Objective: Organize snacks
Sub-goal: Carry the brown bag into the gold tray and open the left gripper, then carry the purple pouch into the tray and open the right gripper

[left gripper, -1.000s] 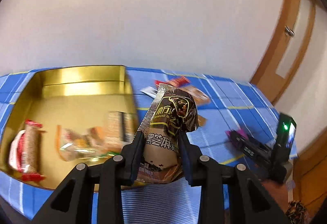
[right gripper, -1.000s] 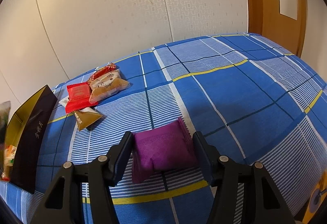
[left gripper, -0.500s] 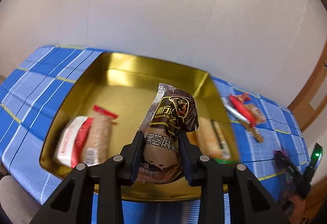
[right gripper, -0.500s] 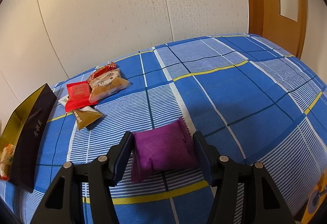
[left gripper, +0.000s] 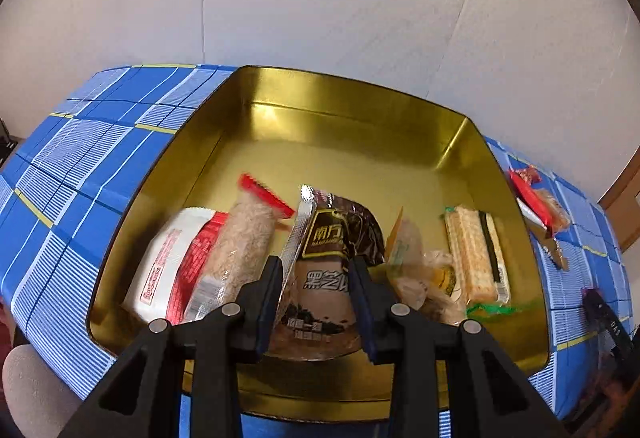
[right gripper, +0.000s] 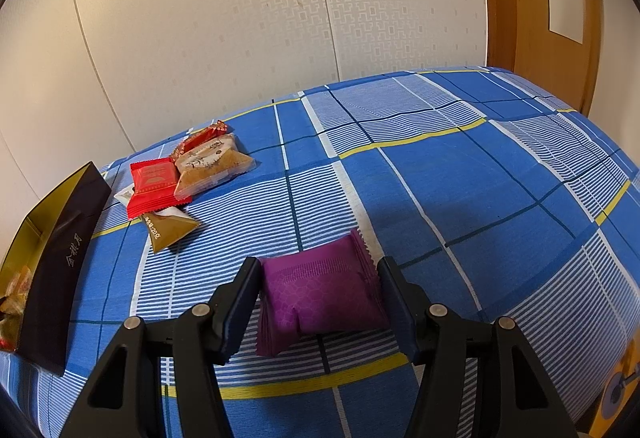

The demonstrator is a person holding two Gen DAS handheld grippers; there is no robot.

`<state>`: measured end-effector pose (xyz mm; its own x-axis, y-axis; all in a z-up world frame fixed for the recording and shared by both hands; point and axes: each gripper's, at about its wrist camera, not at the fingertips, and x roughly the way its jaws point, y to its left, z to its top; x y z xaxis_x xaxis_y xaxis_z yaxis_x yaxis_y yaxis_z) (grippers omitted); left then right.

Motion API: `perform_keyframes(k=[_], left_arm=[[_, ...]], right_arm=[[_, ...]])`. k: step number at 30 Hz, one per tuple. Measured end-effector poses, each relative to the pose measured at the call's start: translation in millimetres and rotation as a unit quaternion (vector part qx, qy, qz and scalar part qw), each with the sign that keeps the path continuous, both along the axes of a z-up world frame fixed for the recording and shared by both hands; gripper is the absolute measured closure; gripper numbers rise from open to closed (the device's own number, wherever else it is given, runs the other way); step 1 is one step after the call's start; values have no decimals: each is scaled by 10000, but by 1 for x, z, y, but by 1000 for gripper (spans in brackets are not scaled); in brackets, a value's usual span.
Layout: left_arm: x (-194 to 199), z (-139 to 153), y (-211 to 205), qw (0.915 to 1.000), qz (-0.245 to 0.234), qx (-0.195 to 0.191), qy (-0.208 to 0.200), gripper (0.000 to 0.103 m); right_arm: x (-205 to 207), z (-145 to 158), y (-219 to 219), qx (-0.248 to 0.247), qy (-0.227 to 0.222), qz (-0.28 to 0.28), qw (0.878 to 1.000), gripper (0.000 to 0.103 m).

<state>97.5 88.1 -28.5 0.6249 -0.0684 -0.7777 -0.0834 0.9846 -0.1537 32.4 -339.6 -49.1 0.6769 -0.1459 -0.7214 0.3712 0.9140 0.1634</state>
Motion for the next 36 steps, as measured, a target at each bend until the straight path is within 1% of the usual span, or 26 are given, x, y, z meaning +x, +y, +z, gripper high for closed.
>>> perform_keyframes(k=[2,6,9,18,27,32,36], left_arm=[[-2,2,1,10000,48,-3,-30,69],[-6,3,-3,9999,2,49,-90,69],[-10,2,-7,9999,-14,113,-130,69],[-22,4,-15,9996,20,162,-219,69],[-30,13,-11,9994,44,101,-334,69],[-33,15,-10,9995,-5,41,-327,69],[-38,17,-12,9992,-109,26,-371,69]], right_arm=[[0,0,0,-2,1,0,10000,42],[0,0,0,0,-1,-1,10000,43],[-1,0,-1,37,-51,-2,10000,48],[-4,3,1,107,-171,9,9998,49],[-7,14,24,21,-451,484,9978,49],[-11,17,35,9,-497,630,9968,49],[-16,17,41,114,-485,709,9962,49]])
